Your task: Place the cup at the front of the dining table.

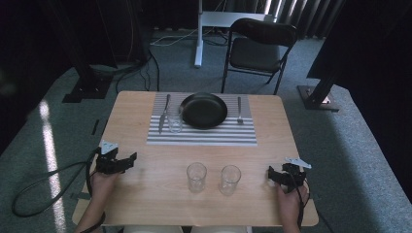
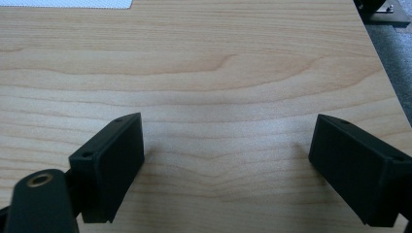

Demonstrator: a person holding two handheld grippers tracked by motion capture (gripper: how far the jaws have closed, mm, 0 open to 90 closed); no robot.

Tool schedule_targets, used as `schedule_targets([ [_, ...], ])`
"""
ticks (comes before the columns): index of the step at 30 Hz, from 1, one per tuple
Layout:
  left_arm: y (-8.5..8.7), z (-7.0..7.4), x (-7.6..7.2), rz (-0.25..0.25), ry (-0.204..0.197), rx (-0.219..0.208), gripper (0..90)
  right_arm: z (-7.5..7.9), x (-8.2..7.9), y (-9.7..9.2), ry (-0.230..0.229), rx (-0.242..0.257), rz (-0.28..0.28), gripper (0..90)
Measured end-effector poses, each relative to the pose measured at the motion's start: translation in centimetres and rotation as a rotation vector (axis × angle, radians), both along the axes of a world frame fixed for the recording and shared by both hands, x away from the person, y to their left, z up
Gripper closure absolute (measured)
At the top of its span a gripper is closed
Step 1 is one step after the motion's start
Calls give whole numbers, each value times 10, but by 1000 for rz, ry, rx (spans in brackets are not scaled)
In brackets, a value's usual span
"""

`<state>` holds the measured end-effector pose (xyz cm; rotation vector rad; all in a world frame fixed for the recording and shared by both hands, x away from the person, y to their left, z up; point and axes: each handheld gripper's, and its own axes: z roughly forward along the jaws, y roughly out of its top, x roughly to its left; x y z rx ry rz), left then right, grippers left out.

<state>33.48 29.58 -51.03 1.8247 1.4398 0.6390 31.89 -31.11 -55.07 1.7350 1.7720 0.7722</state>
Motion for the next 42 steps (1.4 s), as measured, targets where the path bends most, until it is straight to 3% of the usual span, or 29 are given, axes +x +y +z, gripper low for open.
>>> schedule_targets([
  [12, 16, -9, -20, 28, 25, 40, 190, 0, 0, 0, 0, 0, 0, 121],
  [22, 27, -14, -41, 52, 42, 47, 190, 0, 0, 0, 1, 1, -1, 121],
  [26, 28, -13, -49, 82, 31, 39, 189, 0, 0, 0, 1, 1, -1, 121],
  [28, 28, -13, -53, 100, 30, 62, 187, 0, 0, 0, 1, 1, -1, 122],
  [31, 30, -16, -56, 92, 53, 52, 112, 0, 0, 0, 1, 1, -1, 121],
  [39, 32, -22, -61, 104, 84, 67, 99, 0, 0, 0, 1, 1, -1, 121],
  [41, 33, -23, -60, 112, 107, 54, 2, 0, 0, 0, 1, 1, -1, 121],
  [42, 33, -24, -60, 119, 110, 58, 2, 0, 0, 0, 1, 1, -1, 121],
])
